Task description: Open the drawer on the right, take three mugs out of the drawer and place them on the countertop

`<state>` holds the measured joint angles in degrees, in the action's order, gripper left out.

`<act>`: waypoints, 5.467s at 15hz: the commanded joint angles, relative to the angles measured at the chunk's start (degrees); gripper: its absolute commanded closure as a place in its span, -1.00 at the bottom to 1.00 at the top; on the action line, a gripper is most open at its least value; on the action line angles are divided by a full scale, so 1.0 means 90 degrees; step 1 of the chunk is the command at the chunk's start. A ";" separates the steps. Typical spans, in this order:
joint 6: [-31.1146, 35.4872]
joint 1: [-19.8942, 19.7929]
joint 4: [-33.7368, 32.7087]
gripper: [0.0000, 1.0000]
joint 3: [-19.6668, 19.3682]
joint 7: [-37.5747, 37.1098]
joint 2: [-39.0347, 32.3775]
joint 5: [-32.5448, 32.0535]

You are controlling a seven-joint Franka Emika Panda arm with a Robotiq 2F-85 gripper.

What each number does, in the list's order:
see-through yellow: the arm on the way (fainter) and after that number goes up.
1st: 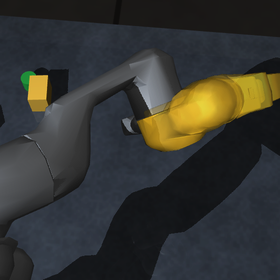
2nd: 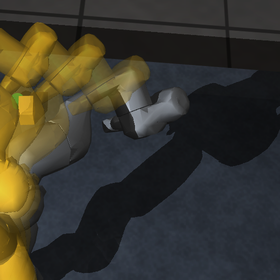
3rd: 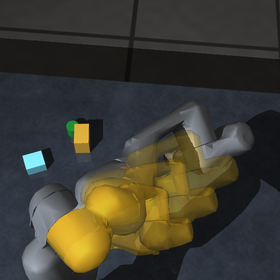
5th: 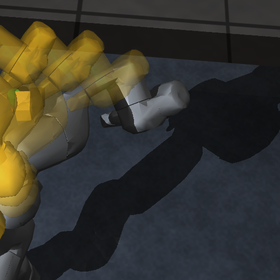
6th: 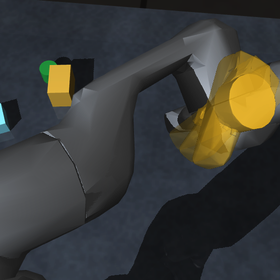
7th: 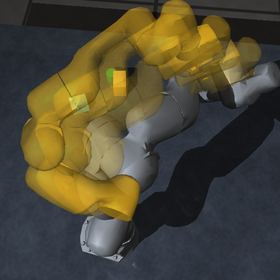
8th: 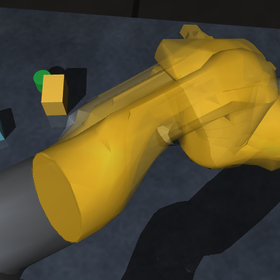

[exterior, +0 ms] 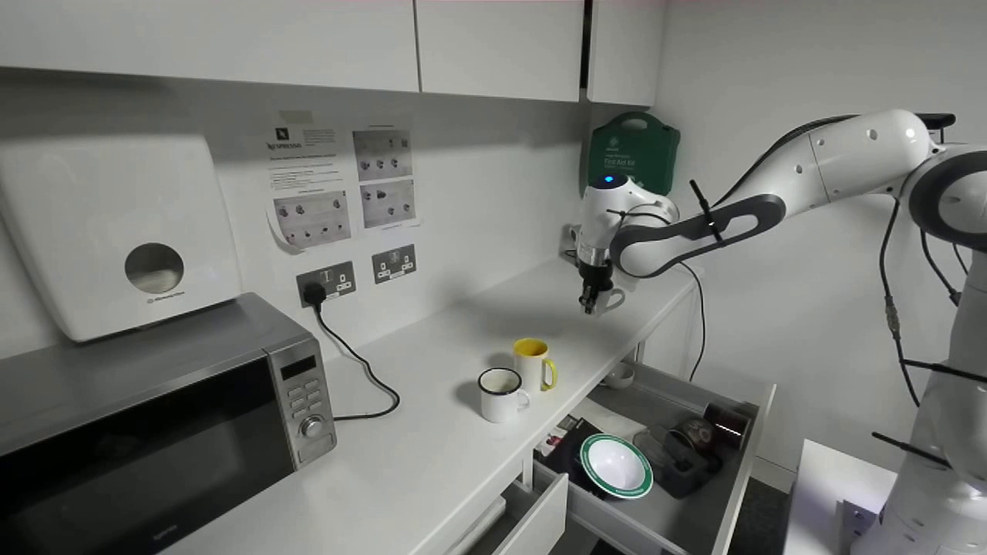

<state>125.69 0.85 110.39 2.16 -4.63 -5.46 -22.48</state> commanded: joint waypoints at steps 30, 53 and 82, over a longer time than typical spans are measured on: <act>-0.0893 -0.0058 -0.2074 0.96 -0.0235 0.1170 -0.1908 0.1097; -0.1080 -0.0190 -0.2639 0.96 -0.0234 0.1326 -0.2700 0.1534; -0.1141 -0.0431 -0.2743 -1.00 -0.0365 0.1301 -0.2270 0.1564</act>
<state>116.49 -1.84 85.29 -0.53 5.30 -28.84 -9.86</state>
